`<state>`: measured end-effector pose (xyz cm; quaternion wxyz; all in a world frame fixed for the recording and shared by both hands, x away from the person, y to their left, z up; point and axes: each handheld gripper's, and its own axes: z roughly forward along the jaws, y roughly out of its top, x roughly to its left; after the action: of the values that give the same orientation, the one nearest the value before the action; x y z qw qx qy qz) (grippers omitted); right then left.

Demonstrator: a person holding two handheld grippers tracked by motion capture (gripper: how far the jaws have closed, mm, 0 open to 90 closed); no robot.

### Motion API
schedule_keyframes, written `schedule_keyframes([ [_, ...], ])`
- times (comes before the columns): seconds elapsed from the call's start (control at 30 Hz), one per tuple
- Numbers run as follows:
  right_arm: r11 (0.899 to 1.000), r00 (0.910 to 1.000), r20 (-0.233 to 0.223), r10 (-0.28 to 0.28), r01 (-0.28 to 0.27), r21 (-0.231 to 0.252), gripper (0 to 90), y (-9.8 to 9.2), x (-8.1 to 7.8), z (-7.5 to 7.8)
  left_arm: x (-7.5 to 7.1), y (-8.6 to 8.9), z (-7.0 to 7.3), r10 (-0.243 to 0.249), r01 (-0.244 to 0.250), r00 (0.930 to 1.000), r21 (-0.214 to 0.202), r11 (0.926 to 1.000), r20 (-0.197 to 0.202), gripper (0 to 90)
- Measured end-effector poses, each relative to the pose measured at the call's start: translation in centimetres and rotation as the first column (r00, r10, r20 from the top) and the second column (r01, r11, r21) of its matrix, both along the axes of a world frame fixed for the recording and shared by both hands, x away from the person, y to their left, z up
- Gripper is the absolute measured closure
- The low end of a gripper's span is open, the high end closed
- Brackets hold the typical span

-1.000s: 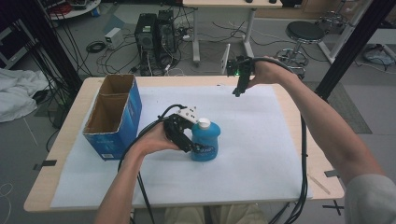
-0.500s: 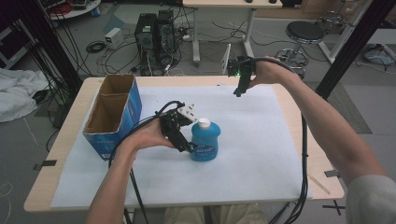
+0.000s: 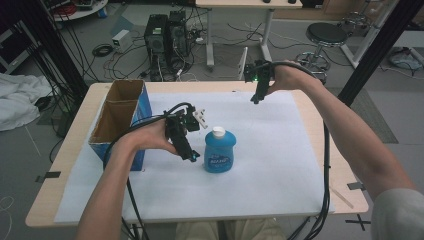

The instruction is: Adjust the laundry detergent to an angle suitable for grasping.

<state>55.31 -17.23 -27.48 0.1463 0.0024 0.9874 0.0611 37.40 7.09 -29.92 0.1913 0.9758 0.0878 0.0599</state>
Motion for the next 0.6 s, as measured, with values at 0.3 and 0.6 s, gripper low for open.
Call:
schedule_keyframes([
  [0.3, 1.000, 0.9999, 0.005, 0.011, -0.011, -0.003, 11.5, 0.1, -0.4, 0.3, -0.1, 0.4, 1.3, 0.002, -0.002, 1.0000, 0.119, 0.9928, 0.005, 5.9],
  [0.6, 1.000, 0.9998, 0.009, 0.017, -0.017, -0.002, 11.5, 0.4, -0.8, 0.4, -0.1, 0.9, 1.4, 0.008, -0.009, 0.9999, 0.184, 0.9828, 0.007, 5.9],
])
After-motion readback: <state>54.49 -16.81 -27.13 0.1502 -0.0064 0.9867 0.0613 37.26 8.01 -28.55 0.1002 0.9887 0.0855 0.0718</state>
